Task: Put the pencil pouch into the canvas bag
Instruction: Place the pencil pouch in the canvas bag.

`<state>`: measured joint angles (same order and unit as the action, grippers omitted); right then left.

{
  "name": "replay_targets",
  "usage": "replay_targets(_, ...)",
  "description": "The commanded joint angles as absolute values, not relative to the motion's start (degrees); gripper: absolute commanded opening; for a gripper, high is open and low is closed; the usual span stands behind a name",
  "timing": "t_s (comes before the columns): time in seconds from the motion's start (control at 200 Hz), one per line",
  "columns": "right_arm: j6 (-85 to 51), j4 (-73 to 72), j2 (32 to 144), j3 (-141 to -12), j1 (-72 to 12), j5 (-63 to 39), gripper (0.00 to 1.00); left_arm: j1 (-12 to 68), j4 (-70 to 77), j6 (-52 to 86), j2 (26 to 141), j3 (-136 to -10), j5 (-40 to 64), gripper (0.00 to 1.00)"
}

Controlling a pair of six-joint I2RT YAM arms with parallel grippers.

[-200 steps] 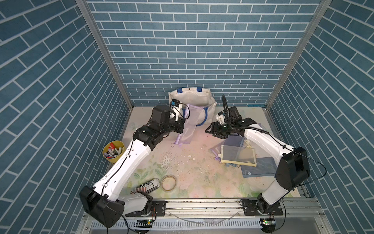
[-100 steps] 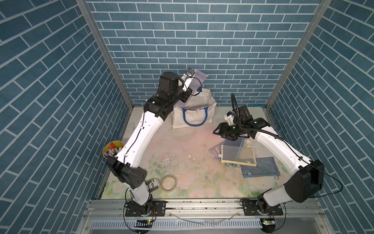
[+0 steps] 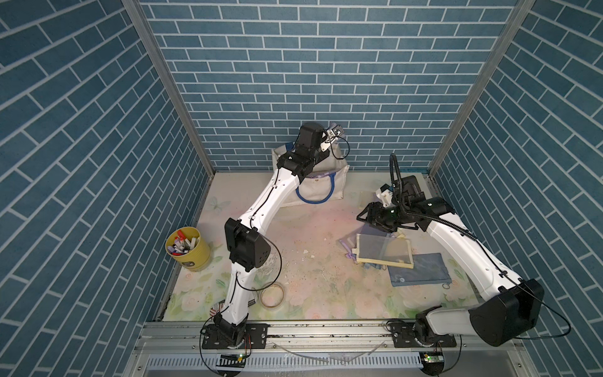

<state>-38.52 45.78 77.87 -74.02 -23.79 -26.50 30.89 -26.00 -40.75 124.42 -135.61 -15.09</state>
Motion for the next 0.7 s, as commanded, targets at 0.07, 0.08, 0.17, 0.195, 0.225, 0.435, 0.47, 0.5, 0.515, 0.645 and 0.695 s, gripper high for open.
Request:
replay_targets(0.07,-37.74,45.53,76.38,-71.81,-23.82,-27.87,0.64,30.68,-24.69,-40.36,123.21,-129.4,-18.93,0.0)
replay_targets(0.08,-37.76,45.57,76.4,-71.85,-23.82,-27.86,0.64,30.68,-24.47,-40.24,123.11,-128.96,-18.91,0.0)
replay_targets(0.17,-37.96,45.62,76.38,-72.06,-23.82,-27.77,0.64,30.15,-23.71,-39.11,122.67,-126.39,-17.88,0.0)
replay_targets(0.195,-38.1,45.53,76.42,-72.2,-23.82,-27.77,0.64,30.15,-23.73,-39.18,122.82,-126.0,-17.82,0.0)
replay_targets(0.225,-38.21,45.45,76.46,-72.37,-23.83,-27.77,0.63,30.19,-23.73,-39.41,123.03,-125.76,-17.82,0.0)
replay_targets(0.435,-38.41,46.25,76.29,-73.78,-23.82,-26.66,0.63,29.92,-23.98,-37.1,124.24,-125.51,-16.85,0.0)
replay_targets(0.47,-38.48,46.32,76.21,-73.96,-23.82,-26.47,0.63,29.72,-24.59,-35.89,123.99,-125.8,-15.47,0.02)
replay_targets(0.5,-38.52,46.4,76.2,-74.05,-23.86,-26.25,0.63,29.56,-25.12,-34.88,123.77,-126.06,-14.15,0.1)
replay_targets(0.515,-38.58,46.39,76.12,-74.09,-23.82,-26.13,0.63,29.55,-25.41,-34.44,123.63,-126.26,-13.66,0.16)
replay_targets(0.645,-38.58,46.2,76.24,-74.51,-23.82,-25.17,0.63,29.33,-28.28,-31.82,123.07,-128.41,-9.51,0.58)
replay_targets(0.695,-38.66,46.1,76.37,-74.7,-23.82,-24.88,0.63,29.13,-30.32,-31.07,123.13,-130.28,-7.83,0.65)
